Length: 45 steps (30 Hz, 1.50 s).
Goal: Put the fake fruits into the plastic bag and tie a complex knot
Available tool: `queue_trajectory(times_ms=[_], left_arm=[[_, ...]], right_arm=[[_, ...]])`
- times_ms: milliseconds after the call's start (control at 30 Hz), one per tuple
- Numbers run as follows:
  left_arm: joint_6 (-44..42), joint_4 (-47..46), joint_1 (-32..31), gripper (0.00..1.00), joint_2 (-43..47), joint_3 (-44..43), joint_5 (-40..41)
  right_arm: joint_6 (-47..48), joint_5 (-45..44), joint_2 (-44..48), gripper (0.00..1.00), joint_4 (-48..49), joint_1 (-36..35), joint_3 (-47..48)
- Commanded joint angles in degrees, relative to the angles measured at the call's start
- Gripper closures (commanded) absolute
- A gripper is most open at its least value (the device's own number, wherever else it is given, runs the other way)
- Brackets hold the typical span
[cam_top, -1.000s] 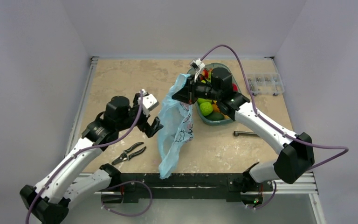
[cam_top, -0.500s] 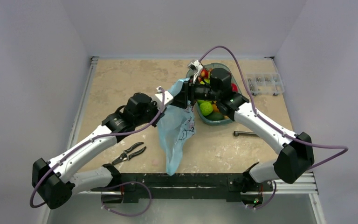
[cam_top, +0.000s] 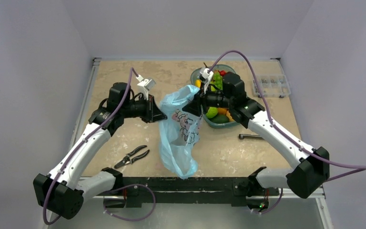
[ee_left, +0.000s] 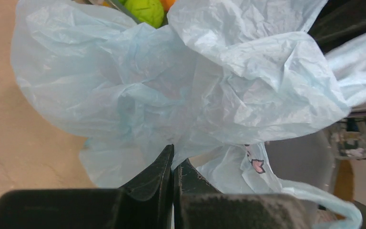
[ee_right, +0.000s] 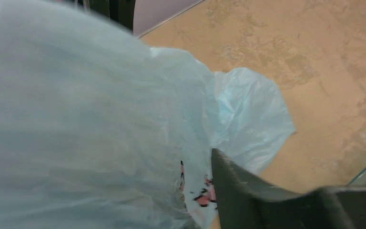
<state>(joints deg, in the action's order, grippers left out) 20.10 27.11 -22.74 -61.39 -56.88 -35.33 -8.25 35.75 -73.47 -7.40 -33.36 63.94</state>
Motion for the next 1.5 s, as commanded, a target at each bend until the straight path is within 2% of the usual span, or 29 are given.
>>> queue_trajectory(times_ms=[0, 33, 67, 233, 333, 400, 433, 467, 500, 533, 600, 733, 833, 900, 933, 1000, 1033, 1100, 1133, 1233, 1300, 1333, 1467], left_arm=[[9.0, -2.08, 5.35, 1.0, 0.78, 0.61, -16.75], [10.16, -2.18, 7.93, 1.0, 0.72, 1.66, -19.05], [10.61, -1.92, 10.7, 1.0, 0.56, 2.7, -21.51], [0.14, 9.76, 24.6, 1.0, 1.48, 4.81, -27.32], [-10.98, 17.13, 25.66, 1.0, 2.08, 3.5, -25.92], [-14.74, 16.75, 24.92, 0.96, 4.42, 3.17, -22.98], [-15.49, 15.31, 23.96, 0.8, 6.07, 2.85, -20.7], [-16.31, 13.63, 22.4, 0.58, 7.65, 2.32, -18.31], [-17.75, 12.8, 19.56, 0.42, 9.35, 1.45, -14.76], [-19.38, 11.82, 15.76, 0.34, 10.95, 0.65, -9.89], [-24.36, 7.7, 9.22, 0.03, 14.53, 0.87, -0.34], [-34.6, -1.18, -2.58, 0.0, 16.54, 2.22, 13.44], [-39.98, -5.83, -7.96, 0.0, 13.7, 1.37, 20.77], [-40.8, -7.13, -9.29, 0.02, 11.64, -0.05, 19.82], [-39.6, -6.61, -9.4, 0.11, 10.19, -1.76, 18.63], [-33.02, -2.94, -8.08, 0.42, 6.81, -6.95, 17.01], [-28.41, -0.87, -5.76, 0.59, 5.25, -9.55, 13.41], [-12.02, -0.74, 1.77, 0.94, 2.37, -11.84, 2.31], [-4.03, -1.05, 5.41, 1.0, 0.64, -11.56, -2.13], [18.22, -3.06, 13.01, 1.0, -5.73, -5.56, -15.3], [32.05, -12.87, 15.67, 1.0, -7.4, 3.8, -20.56], [36.16, -15.25, 16.74, 1.0, -7.74, 7.32, -21.19], [38.96, -11.82, 20.83, 1.0, -10.59, 13.29, -19.56]], right_arm=[[7.88, 4.24, -1.34, 0.79, -1.59, 0.01, 2.03], [10.43, 5.87, -1.42, 0.97, -4.31, 0.23, 2.95], [12.27, 6.9, -1.29, 1.0, -7.04, 0.51, 3.81], [18.9, 11.45, 0.86, 1.0, -16.5, 4.23, 3.7], [19.65, 15.57, -1.01, 1.0, -17.84, 4.93, 4.6], [19.6, 18.04, -3.04, 1.0, -18.39, 4.36, 6.18], [18.91, 18.79, -4.15, 1.0, -18.16, 3.65, 6.95], [18.13, 19.42, -5.2, 1.0, -17.93, 2.87, 7.77], [17.69, 19.75, -6.18, 1.0, -18.03, 2.23, 8.51], [17.01, 19.9, -6.98, 1.0, -17.88, 1.72, 9.07], [14.78, 20.66, -7.77, 1.0, -16.25, 1.49, 9.22], [10.84, 21.51, -7.41, 1.0, -12.03, 1.33, 7.8], [11.74, 21.88, -7.44, 1.0, -12.58, 0.43, 7.92], [13.32, 21.78, -7.49, 1.0, -13.93, -0.33, 8.3], [14.26, 21.82, -7.54, 1.0, -14.67, -0.8, 8.52], [17.12, 21.47, -7.8, 1.0, -17.22, -1.29, 9.11], [18.57, 21.28, -7.91, 1.0, -18.62, -1.3, 9.32], [22.75, 20.94, -7.94, 1.0, -21.87, -1.3, 9.7], [24.38, 21.13, -7.87, 1.0, -22.82, -1.35, 9.71], [28.26, 21.72, -7.54, 1.0, -24.66, -1.29, 9.78], [30.85, 21.73, -6.72, 1.0, -25.51, -1.21, 9.67], [31.91, 21.7, -6.28, 1.0, -25.68, -1.24, 9.56], [38.51, 22.13, -4.34, 1.0, -28.45, -1.26, 9.7]])
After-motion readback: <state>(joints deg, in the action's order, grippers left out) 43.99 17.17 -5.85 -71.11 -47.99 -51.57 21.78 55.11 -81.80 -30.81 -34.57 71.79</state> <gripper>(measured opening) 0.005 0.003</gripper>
